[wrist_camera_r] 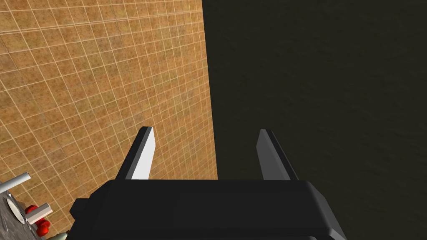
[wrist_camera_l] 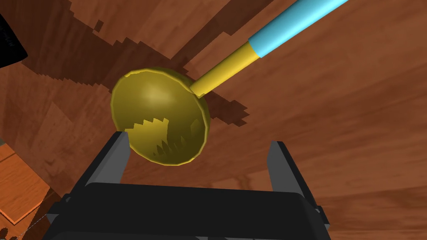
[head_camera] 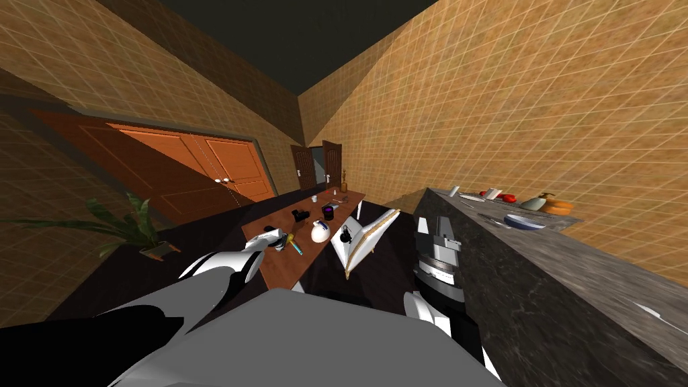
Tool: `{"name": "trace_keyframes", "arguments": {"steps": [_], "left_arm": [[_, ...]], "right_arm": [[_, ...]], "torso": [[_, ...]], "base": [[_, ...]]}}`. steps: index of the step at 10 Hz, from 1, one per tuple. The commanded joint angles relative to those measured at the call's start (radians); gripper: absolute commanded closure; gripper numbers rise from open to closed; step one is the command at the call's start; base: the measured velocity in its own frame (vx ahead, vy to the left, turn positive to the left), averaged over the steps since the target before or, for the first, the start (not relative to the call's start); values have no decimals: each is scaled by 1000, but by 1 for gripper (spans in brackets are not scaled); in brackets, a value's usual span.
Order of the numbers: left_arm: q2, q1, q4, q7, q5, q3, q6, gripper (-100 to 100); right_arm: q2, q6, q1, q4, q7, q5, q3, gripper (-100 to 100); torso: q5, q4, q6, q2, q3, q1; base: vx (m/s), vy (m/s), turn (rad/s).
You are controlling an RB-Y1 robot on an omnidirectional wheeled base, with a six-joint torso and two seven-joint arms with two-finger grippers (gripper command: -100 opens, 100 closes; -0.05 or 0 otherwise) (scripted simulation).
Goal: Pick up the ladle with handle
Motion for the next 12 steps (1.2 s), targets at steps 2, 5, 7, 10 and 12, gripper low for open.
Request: {"name": "trace_keyframes", "arguments": {"steps": [2,5,7,10,12], "left_arm": [[1,46,-41,-50,37,11,9,-100],[5,75,-55,-106,76,22,6,-100],[8,105,-70,-162,114,33,3,-100],[11,134,-84,-218,152,44,0,-100],[12,128,-74,-220,151,43,-5,-100]], "right_arm": [[0,0,0,0,0,0,0,0],[0,0,0,0,0,0,0,0],[0,0,0,0,0,0,0,0],[0,0,0,0,0,0,0,0],[0,0,0,0,0,0,0,0]], "torso": [[0,0,0,0,0,0],[0,-1,0,-3,-2,0],[0,0,0,0,0,1],[0,0,0,0,0,0],[0,0,0,0,0,0]], "base": [[90,-38,70],[100,-35,77],[68,-27,77],[70,-46,58],[51,-26,23]]}}
